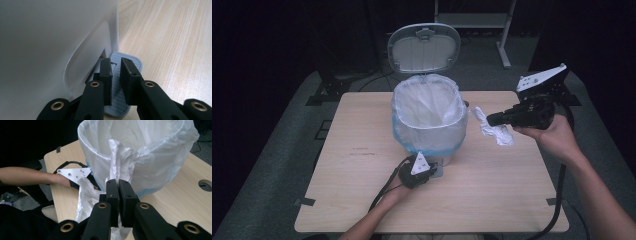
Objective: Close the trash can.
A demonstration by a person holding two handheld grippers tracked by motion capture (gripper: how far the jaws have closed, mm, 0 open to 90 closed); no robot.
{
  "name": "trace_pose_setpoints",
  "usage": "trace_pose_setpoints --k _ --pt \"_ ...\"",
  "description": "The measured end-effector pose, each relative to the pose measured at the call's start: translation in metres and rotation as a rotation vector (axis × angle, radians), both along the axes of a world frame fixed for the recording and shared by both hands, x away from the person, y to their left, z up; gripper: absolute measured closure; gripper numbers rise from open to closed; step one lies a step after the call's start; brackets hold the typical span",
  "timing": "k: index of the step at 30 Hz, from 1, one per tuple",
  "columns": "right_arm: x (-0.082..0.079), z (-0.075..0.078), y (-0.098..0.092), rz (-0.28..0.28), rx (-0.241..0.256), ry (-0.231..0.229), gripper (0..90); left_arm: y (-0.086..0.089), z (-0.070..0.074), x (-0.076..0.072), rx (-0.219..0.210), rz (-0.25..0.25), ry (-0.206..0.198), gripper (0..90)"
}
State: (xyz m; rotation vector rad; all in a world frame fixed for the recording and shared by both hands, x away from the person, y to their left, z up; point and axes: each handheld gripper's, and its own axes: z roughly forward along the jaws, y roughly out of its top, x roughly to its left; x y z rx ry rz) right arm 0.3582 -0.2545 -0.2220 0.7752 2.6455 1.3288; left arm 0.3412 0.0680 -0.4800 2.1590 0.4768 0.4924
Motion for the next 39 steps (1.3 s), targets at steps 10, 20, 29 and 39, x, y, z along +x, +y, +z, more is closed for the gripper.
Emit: trace_pose_setpoints --k 10,20,29,39 --pt "0.005 0.013 0.007 0.006 -0.001 -0.013 86.6 0.000 0.000 0.000 0.000 0.000 0.000 79.9" --pt "0.013 0.024 0.020 0.023 -0.002 -0.017 86.6 0.000 0.000 0.000 -0.001 -0.001 0.001 79.9" --pt "0.019 0.033 0.033 0.041 -0.012 -0.024 86.6 0.000 0.000 0.000 0.000 -0.001 0.001 79.9" --pt "0.025 0.041 0.044 0.055 -0.016 -0.026 86.6 0.000 0.000 0.001 -0.002 -0.004 0.004 79.9"
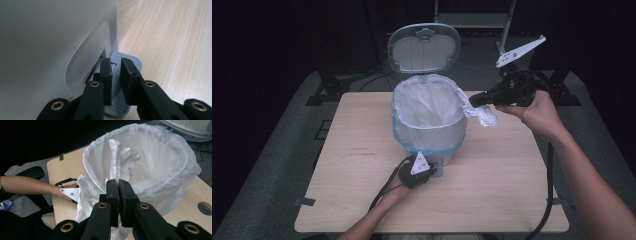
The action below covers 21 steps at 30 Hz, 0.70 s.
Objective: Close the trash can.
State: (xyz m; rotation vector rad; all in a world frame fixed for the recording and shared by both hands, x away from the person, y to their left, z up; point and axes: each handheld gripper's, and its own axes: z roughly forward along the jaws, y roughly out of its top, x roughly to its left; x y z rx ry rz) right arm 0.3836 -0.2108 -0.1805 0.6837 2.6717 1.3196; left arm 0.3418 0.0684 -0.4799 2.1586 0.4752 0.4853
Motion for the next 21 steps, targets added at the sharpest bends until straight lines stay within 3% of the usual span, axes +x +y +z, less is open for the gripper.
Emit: trace_pose_setpoints --k 21 --pt "0.016 0.013 0.031 0.043 -0.016 -0.009 86.7 0.000 0.000 0.000 -0.002 0.000 0.003 79.9"
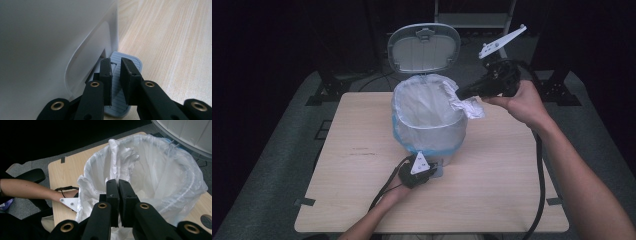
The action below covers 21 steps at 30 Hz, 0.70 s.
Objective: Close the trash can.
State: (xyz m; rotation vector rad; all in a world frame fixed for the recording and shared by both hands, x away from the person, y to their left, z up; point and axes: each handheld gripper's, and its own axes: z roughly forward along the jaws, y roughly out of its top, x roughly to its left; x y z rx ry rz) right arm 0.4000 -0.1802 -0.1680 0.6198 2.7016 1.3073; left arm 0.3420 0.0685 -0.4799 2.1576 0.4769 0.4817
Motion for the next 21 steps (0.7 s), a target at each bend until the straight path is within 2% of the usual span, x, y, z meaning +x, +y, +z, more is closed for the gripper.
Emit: trace_pose_setpoints --k 12,21 --pt "0.009 0.007 0.018 0.020 -0.010 -0.007 86.7 0.000 0.000 0.000 0.000 -0.001 0.001 79.9" --pt "0.017 0.005 0.031 0.036 -0.018 -0.004 86.7 0.000 0.000 0.000 0.000 -0.001 0.002 79.9"
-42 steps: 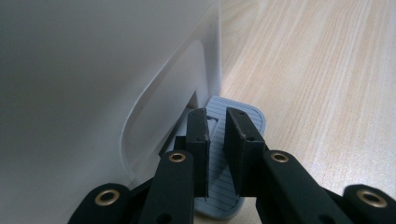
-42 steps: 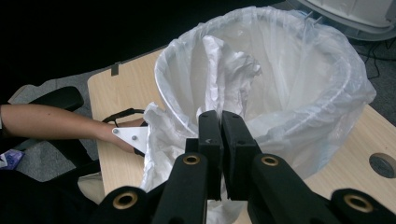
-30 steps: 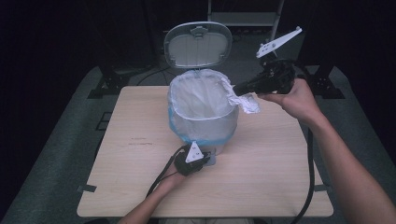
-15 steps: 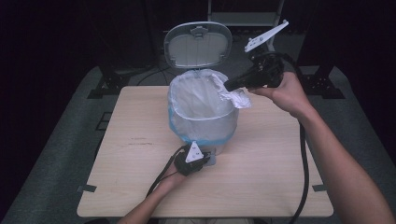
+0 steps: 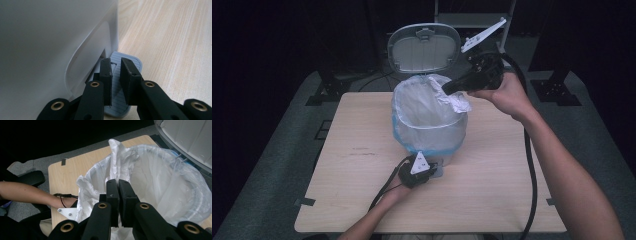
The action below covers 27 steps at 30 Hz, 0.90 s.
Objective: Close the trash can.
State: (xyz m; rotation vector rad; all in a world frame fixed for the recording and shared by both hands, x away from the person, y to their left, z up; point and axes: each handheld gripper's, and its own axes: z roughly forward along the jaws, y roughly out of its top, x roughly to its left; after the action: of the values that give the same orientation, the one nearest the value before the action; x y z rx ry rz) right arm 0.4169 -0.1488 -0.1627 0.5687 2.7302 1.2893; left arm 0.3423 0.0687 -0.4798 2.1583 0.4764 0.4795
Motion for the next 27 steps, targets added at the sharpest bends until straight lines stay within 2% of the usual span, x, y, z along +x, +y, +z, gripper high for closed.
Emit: trace_pose_setpoints --k 27 --pt "0.020 -0.007 0.029 0.031 -0.018 0.007 86.7 0.000 0.000 0.000 -0.001 -0.001 0.000 79.9"
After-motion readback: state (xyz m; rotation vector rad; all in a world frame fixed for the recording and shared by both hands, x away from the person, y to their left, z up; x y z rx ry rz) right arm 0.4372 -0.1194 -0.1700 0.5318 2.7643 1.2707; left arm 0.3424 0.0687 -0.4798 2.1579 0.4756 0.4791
